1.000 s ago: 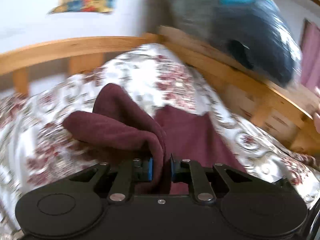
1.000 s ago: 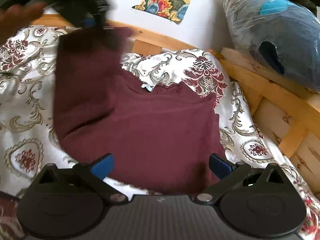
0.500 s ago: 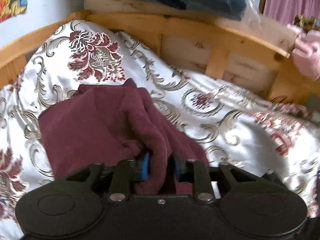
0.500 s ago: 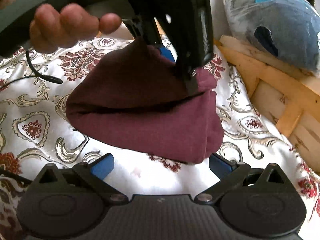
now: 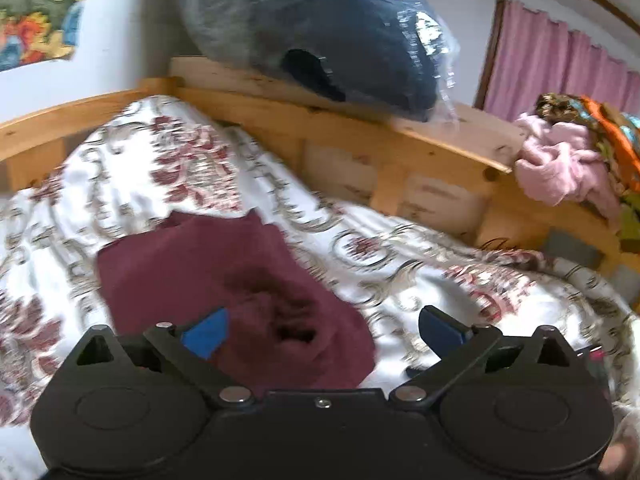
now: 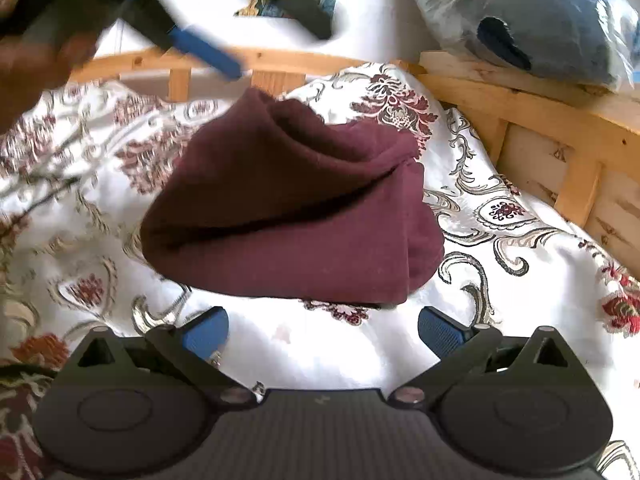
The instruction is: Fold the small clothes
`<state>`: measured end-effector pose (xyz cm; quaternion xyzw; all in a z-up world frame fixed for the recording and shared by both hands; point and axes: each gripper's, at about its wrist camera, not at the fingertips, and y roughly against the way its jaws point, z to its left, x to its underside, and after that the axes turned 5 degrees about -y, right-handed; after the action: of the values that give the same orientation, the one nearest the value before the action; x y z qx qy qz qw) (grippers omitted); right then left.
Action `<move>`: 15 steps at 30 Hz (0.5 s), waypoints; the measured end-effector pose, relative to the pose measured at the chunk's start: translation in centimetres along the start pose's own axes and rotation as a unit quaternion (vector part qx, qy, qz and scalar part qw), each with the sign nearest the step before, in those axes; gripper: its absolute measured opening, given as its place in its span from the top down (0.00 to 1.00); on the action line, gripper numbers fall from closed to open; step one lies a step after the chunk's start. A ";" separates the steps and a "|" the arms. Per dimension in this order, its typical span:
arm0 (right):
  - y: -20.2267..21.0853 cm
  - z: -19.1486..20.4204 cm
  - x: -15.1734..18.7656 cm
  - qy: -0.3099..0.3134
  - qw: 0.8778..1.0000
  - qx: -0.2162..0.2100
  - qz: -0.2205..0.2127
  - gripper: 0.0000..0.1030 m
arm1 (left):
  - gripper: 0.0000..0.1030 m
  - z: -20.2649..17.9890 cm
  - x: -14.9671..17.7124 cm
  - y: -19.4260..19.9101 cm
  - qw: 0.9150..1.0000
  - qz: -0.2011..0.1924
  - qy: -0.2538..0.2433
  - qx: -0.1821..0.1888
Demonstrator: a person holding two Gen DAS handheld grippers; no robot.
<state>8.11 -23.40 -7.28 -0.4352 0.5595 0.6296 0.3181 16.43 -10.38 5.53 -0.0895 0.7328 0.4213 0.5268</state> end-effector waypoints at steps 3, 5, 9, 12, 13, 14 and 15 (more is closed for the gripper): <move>0.4 -1.0 -0.2 -0.027 1.000 -0.015 0.000 0.00 | 0.01 1.1 1.7 0.0 0.999 0.009 0.010 -0.029; 0.6 -1.8 -0.4 -0.042 0.999 -0.024 0.000 0.00 | 0.01 1.9 2.7 -0.2 0.998 0.014 0.032 -0.052; 0.8 -3.3 -0.9 -0.074 0.997 -0.017 0.007 0.00 | 0.01 3.5 3.9 -0.6 0.995 0.013 0.076 -0.061; 0.9 -4.1 -1.0 -0.094 0.995 -0.010 0.011 0.00 | 0.01 3.9 4.4 -1.3 0.993 0.029 0.083 -0.073; 0.9 -4.2 -1.0 -0.100 0.995 -0.008 0.012 0.00 | 0.01 4.0 4.6 -1.5 0.993 0.034 0.081 -0.075; 1.0 -4.3 -1.1 -0.105 0.994 -0.007 0.012 0.00 | 0.01 4.0 4.7 -1.6 0.993 0.038 0.078 -0.078; 1.1 -4.4 -1.1 -0.109 0.994 -0.006 0.011 0.00 | 0.01 4.0 4.8 -1.7 0.993 0.040 0.075 -0.081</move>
<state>8.42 -27.84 -5.76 -0.3597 0.5228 0.6799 0.3675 18.12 -7.12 0.20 -0.1335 0.7368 0.4919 0.4442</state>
